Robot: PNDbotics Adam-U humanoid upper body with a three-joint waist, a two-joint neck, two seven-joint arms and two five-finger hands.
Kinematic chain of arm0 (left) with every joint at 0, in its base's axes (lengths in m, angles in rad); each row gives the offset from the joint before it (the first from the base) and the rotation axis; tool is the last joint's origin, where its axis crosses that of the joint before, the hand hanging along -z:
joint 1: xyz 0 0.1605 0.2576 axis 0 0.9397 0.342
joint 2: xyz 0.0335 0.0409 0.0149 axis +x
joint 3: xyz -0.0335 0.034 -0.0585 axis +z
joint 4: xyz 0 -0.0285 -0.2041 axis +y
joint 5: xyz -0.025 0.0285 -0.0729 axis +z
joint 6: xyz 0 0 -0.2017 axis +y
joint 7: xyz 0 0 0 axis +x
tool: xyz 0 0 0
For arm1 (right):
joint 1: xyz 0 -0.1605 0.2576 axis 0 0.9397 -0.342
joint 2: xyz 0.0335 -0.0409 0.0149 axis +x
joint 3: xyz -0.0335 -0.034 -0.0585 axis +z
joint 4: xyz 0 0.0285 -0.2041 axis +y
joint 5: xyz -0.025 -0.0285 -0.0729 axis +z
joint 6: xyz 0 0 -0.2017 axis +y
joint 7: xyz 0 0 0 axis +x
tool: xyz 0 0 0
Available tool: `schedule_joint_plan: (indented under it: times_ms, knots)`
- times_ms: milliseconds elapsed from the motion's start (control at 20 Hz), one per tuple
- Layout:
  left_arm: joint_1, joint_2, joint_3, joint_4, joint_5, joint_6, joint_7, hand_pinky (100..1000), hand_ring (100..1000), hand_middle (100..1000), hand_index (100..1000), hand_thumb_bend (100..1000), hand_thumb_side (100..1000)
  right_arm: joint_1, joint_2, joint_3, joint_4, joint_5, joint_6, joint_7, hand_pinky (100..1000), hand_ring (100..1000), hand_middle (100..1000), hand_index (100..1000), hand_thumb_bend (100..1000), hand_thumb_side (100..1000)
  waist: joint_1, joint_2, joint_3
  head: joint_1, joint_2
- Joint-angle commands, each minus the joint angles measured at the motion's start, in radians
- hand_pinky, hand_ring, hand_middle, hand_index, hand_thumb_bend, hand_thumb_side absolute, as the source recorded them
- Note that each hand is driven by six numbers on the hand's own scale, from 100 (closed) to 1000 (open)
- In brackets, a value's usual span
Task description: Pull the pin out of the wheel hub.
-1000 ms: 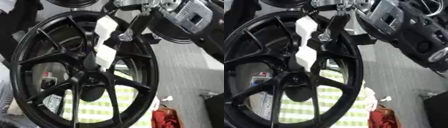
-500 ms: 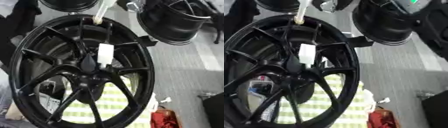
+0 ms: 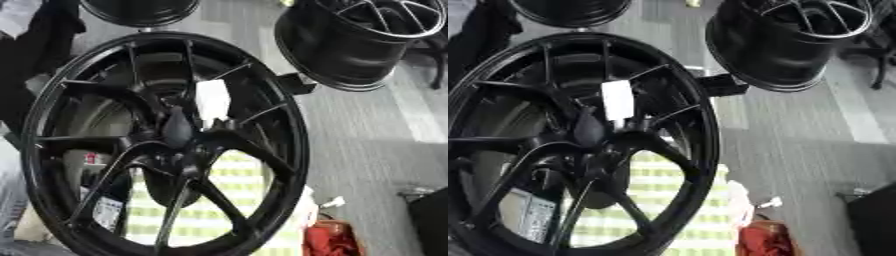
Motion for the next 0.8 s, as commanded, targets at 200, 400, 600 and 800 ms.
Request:
schedule_joint_plan:
  times_ms: [200, 400, 600, 800]
  knots:
    - [0.002, 0.034, 0.022, -0.02, -0.006, -0.004, 0.012, 832, 745, 661, 745, 220, 715, 0.196, -0.128, -0.16, 0.001, -0.003, 0.017, -0.106, 874, 700, 462, 476, 100, 100, 0.024, -0.009, -0.016, 0.023, 0.005]
    - [0.008, 0.034, 0.027, -0.021, -0.007, -0.006, 0.016, 832, 745, 660, 745, 219, 714, 0.316, -0.13, -0.226, 0.05, -0.006, 0.037, -0.174, 865, 700, 463, 480, 100, 100, 0.036, -0.007, -0.025, 0.035, 0.005]
    - [0.014, 0.031, 0.028, -0.022, -0.008, -0.006, 0.019, 833, 745, 660, 744, 217, 715, 0.384, -0.123, -0.26, 0.116, 0.004, 0.051, -0.217, 867, 705, 477, 493, 100, 100, 0.047, -0.005, -0.031, 0.041, 0.005]
    - [0.017, 0.029, 0.029, -0.022, -0.01, -0.005, 0.019, 833, 745, 660, 744, 216, 715, 0.415, -0.116, -0.278, 0.197, 0.038, 0.069, -0.238, 874, 715, 495, 510, 100, 100, 0.053, -0.004, -0.034, 0.042, 0.005]
